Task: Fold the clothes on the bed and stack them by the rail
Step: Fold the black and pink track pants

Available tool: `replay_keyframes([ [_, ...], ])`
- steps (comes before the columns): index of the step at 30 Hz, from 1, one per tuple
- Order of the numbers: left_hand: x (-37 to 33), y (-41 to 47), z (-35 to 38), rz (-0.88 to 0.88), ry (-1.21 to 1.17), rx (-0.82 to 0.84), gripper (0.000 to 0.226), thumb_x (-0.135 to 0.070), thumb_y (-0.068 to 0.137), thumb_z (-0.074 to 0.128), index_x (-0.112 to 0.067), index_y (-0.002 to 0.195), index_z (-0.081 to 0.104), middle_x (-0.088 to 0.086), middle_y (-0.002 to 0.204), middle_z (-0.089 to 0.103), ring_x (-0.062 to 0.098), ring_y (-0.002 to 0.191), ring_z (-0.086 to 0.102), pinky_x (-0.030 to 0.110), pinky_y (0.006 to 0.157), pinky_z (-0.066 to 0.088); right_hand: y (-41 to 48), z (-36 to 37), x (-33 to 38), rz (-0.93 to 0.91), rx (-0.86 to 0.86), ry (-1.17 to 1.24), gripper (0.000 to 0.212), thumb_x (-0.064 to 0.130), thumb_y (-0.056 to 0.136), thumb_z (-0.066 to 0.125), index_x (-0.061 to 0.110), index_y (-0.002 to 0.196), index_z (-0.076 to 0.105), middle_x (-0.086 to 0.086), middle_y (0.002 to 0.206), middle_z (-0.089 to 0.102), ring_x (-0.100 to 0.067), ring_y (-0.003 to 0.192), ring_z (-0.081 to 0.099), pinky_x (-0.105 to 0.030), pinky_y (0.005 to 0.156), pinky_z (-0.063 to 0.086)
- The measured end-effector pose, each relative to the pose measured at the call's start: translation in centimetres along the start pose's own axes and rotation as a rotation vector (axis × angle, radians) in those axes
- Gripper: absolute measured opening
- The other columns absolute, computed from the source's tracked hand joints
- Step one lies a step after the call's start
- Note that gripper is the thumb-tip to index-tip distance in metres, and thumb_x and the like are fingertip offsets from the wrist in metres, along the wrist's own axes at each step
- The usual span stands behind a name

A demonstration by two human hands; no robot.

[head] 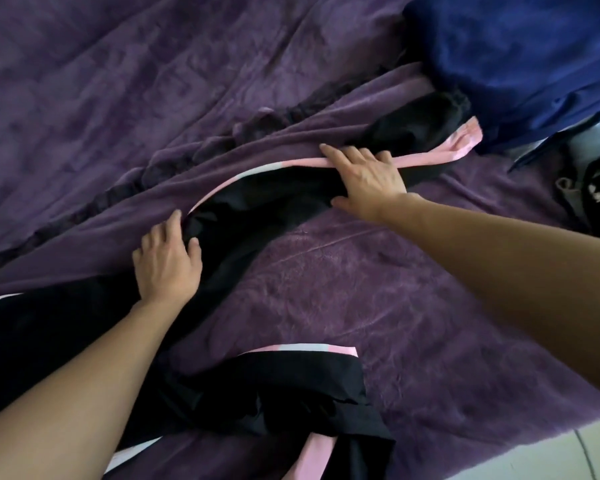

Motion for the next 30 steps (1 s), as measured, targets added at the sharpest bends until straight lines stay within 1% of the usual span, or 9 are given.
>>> replay_keyframes([
  [3,5.1,-0.7,-0.7,-0.089,0.044,-0.002,0.048,-0.029,0.097,0.045,-0.007,0.140,0.039,0.027,0.134,0.047,0.046,0.118,0.044,0.058,0.094,0.035,1.1,-0.8,-1.6,0.169,-0.141,0.016,0.035,0.021,0.087,0.053,0.019,0.122,0.057,-0.012,0.116,0.064,-0.034,0.106,0.057,-0.043,0.089,0.037],
  [8,13.9,-2.6,-2.1,-0.238,0.181,0.105,0.040,-0.023,0.095,0.045,-0.009,0.133,0.046,0.023,0.133,0.045,0.042,0.123,0.039,0.055,0.100,0.034,1.9,-3.3,-2.3,0.342,-0.170,-0.071,0.039,0.013,0.079,0.056,0.011,0.118,0.058,-0.021,0.121,0.054,-0.039,0.115,0.046,-0.049,0.095,0.033],
  [15,22.7,-1.7,-4.3,-0.272,0.243,0.168,0.058,-0.020,0.086,0.056,-0.019,0.141,0.038,0.016,0.142,0.038,0.034,0.136,0.026,0.052,0.109,0.025,1.0,-1.3,20.0,-0.237,-0.072,0.036,0.037,0.034,0.087,0.055,0.016,0.119,0.058,-0.011,0.126,0.054,-0.031,0.117,0.046,-0.043,0.092,0.035],
  [17,26.2,-1.3,-4.1,-0.312,0.268,0.245,0.061,-0.027,0.089,0.055,-0.025,0.144,0.031,0.014,0.146,0.035,0.034,0.138,0.022,0.056,0.109,0.021,0.9,0.8,25.6,-0.297,0.027,0.095,0.049,0.043,0.089,0.054,0.019,0.132,0.049,-0.007,0.135,0.049,-0.029,0.124,0.044,-0.043,0.098,0.034],
  [19,28.7,-1.5,-3.8,-0.316,0.301,0.281,0.048,-0.031,0.091,0.054,-0.026,0.137,0.042,0.013,0.138,0.045,0.035,0.131,0.032,0.058,0.106,0.022,0.8,2.8,28.8,-0.281,0.139,0.073,0.055,0.045,0.089,0.055,0.021,0.137,0.043,-0.006,0.137,0.048,-0.029,0.126,0.043,-0.045,0.100,0.033],
  [21,30.3,-2.0,-4.3,-0.273,0.345,0.175,0.026,-0.028,0.091,0.055,-0.020,0.114,0.061,0.014,0.116,0.059,0.036,0.116,0.045,0.054,0.098,0.029,0.5,3.5,30.3,-0.245,0.140,-0.016,0.041,0.039,0.091,0.054,0.021,0.127,0.052,-0.007,0.127,0.056,-0.029,0.118,0.049,-0.042,0.095,0.033],
  [24,32.7,-2.0,-7.2,-0.253,0.310,-0.115,0.015,-0.019,0.086,0.059,-0.011,0.096,0.067,0.020,0.099,0.062,0.039,0.102,0.049,0.049,0.088,0.034,1.4,0.7,31.7,-0.185,-0.084,0.010,0.028,0.032,0.092,0.051,0.020,0.115,0.061,-0.008,0.117,0.062,-0.031,0.110,0.053,-0.040,0.090,0.032],
  [27,36.0,0.1,-10.2,-0.360,0.202,-0.274,0.019,-0.016,0.085,0.059,-0.002,0.098,0.065,0.028,0.102,0.058,0.045,0.105,0.047,0.055,0.092,0.033,5.5,-3.6,34.5,-0.128,-0.289,0.070,0.026,0.026,0.090,0.051,0.019,0.113,0.060,-0.009,0.116,0.061,-0.033,0.111,0.052,-0.043,0.091,0.033],
  [30,37.5,1.3,-11.3,-0.420,0.136,-0.263,0.029,-0.019,0.085,0.061,-0.007,0.111,0.060,0.027,0.118,0.050,0.045,0.115,0.040,0.056,0.096,0.030,8.3,-5.5,37.2,-0.068,-0.301,0.077,0.029,0.018,0.087,0.052,0.019,0.116,0.054,-0.010,0.120,0.056,-0.034,0.116,0.046,-0.046,0.093,0.033],
])
Point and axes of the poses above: each hand's wrist, its own y-axis towards the middle knuckle, its own z-axis out of the palm, x = y × z, the point moved 5 cm from there along y, towards the middle knuckle
